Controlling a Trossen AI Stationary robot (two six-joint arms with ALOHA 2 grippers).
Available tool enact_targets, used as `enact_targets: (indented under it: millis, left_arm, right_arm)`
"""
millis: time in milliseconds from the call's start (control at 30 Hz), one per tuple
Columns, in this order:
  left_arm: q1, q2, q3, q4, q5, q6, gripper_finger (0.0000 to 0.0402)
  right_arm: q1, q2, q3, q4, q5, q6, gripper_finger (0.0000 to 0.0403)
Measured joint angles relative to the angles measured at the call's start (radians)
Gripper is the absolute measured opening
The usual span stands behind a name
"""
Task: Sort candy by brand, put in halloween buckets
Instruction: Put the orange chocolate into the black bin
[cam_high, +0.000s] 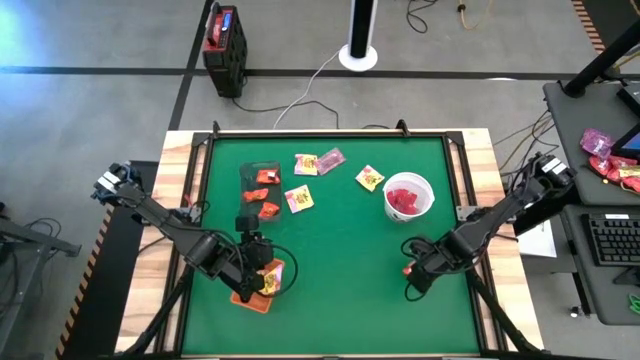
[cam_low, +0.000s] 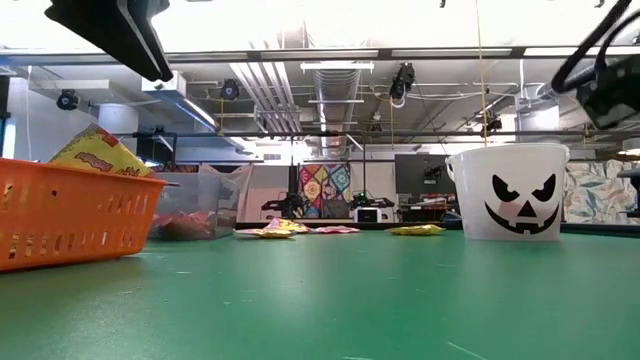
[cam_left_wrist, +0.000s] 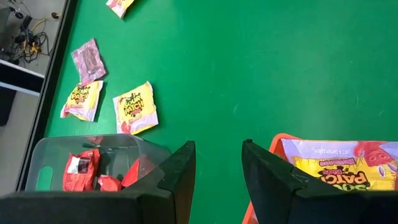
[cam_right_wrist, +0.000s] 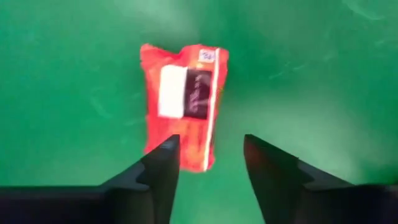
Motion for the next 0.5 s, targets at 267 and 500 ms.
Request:
enact_targets:
  millis: [267,500]
  left_arm:
    - [0.0,0.0,-0.006,0.005,0.0,0.0,0.0115]
    - [0.0,0.0,-0.006,0.007,-0.001,0.0,0.0115]
  right_arm:
    - [0.0,-0.002,-0.154,0.307,0.0,-0.012,0.0186]
    - [0.0,-0.015,-0.169,0.353,0.026,-0.021,0.0085]
